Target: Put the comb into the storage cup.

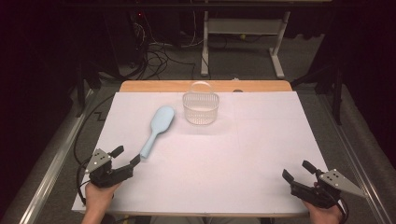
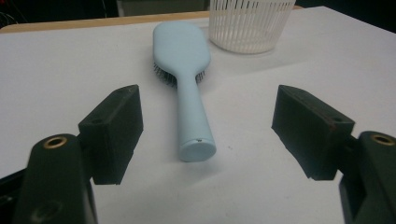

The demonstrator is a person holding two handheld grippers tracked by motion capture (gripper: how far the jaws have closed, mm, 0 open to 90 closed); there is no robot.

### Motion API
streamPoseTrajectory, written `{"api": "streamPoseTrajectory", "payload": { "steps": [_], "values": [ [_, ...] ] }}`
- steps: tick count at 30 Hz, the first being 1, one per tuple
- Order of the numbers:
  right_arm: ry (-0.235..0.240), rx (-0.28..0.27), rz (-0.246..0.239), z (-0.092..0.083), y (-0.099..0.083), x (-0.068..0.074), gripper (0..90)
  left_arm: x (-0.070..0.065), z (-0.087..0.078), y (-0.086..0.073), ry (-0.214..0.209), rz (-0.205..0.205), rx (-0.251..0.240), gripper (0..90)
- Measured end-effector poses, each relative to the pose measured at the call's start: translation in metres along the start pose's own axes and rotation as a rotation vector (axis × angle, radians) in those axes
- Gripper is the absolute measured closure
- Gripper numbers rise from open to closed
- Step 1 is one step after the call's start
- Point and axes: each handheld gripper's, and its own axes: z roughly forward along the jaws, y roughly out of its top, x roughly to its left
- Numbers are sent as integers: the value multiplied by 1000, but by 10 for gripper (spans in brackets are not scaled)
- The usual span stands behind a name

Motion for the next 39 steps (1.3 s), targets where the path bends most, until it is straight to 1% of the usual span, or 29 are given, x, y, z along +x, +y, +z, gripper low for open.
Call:
{"api": "streamPoseTrajectory", "payload": {
  "steps": [8, 20, 32, 35, 37, 39],
  "values": [
    [2, 1, 0, 0, 0, 0, 165, -1, 6, 5, -14, -6, 2, 241],
    [4, 1, 0, 0, 0, 0, 164, -3, 14, 13, -21, 2, 4, 241],
    [5, -1, 6, 0, 0, 0, 165, -8, 27, 24, -36, 14, 1, 241],
    [6, -1, 6, 0, 0, 0, 165, -9, 30, 25, -37, 6, -2, 241],
    [6, -2, 6, 0, 0, 0, 165, -9, 32, 27, -49, -12, -4, 241],
    [6, -3, 10, 0, 0, -1, 165, -9, 33, 28, -47, -11, -6, 241]
  ]
}}
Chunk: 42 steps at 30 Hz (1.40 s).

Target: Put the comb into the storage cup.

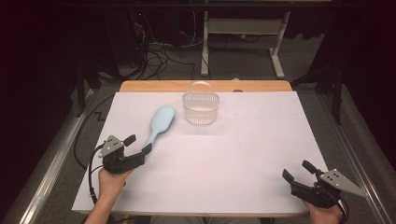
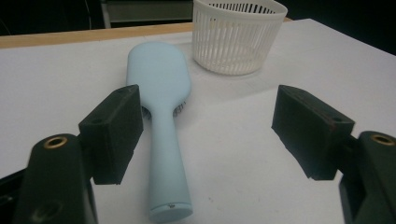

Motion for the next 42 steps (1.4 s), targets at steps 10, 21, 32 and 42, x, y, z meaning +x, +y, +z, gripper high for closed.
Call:
{"api": "streamPoseTrajectory", "payload": {
  "steps": [10, 21, 32, 42],
  "values": [
    [3, 1, 7, 0, 0, -1, 166, 0, 7, 1, -4, 2, 21, 241],
    [10, 3, 5, 1, 0, 0, 166, 1, 18, 5, 0, 6, 49, 241],
    [10, 2, 10, 0, 0, -1, 165, 0, 28, 16, 3, 24, 65, 241],
    [12, 3, 13, 0, 0, -1, 167, 0, 36, 20, 0, 23, 80, 241]
  ]
}}
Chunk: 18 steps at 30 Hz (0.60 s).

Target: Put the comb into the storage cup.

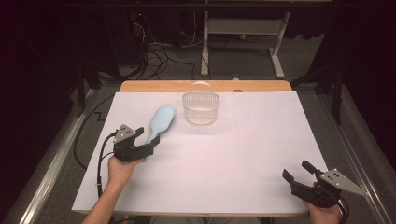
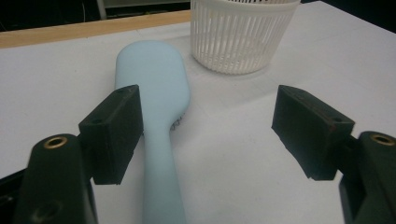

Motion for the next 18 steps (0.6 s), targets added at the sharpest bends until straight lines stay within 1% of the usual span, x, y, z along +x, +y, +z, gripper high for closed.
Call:
{"api": "streamPoseTrajectory", "payload": {
  "steps": [4, 8, 15, 18],
  "values": [
    [0, 0, 0, 0, 0, 0, 167, 0, 4, 1, 0, 5, 21, 241],
    [-1, 5, -2, 0, 0, 0, 167, -1, 7, 5, 3, 28, 42, 241],
    [1, 6, -6, 0, 0, 1, 167, 0, 11, 11, 14, 41, 75, 241],
    [3, 3, -9, 0, 0, 1, 166, 0, 13, 15, 36, 80, 104, 241]
  ]
}}
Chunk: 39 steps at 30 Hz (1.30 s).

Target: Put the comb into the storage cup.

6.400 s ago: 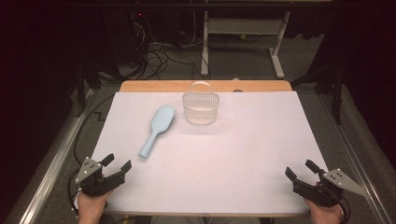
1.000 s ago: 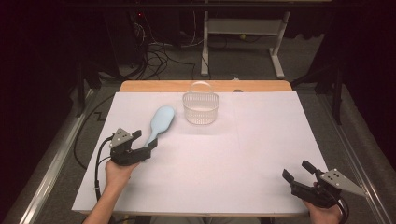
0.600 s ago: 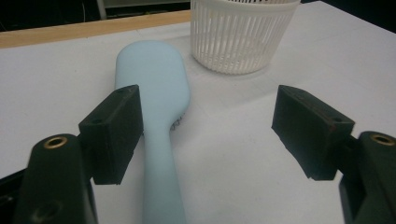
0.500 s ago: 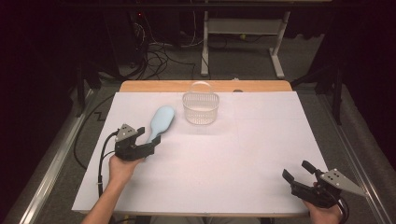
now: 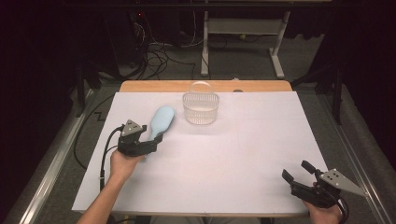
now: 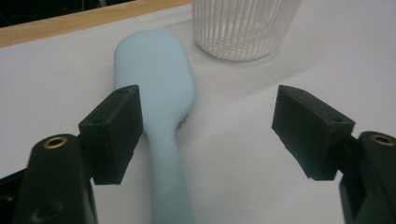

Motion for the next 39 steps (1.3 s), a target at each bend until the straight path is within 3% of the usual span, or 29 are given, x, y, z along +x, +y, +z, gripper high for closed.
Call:
{"api": "streamPoseTrajectory", "payload": {
  "steps": [14, 25, 29, 39],
  "values": [
    [6, 0, 0, 0, 0, 0, 167, 4, 8, 22, 24, -24, 128, 238],
    [12, 2, 5, 0, 0, 0, 166, 11, 18, 37, 36, -72, 275, 237],
    [14, 2, 5, 1, 0, 0, 167, 14, 23, 38, 33, -92, 305, 238],
    [18, 6, 1, 1, 0, 1, 167, 18, 36, 37, 50, -88, 410, 237]
  ]
}}
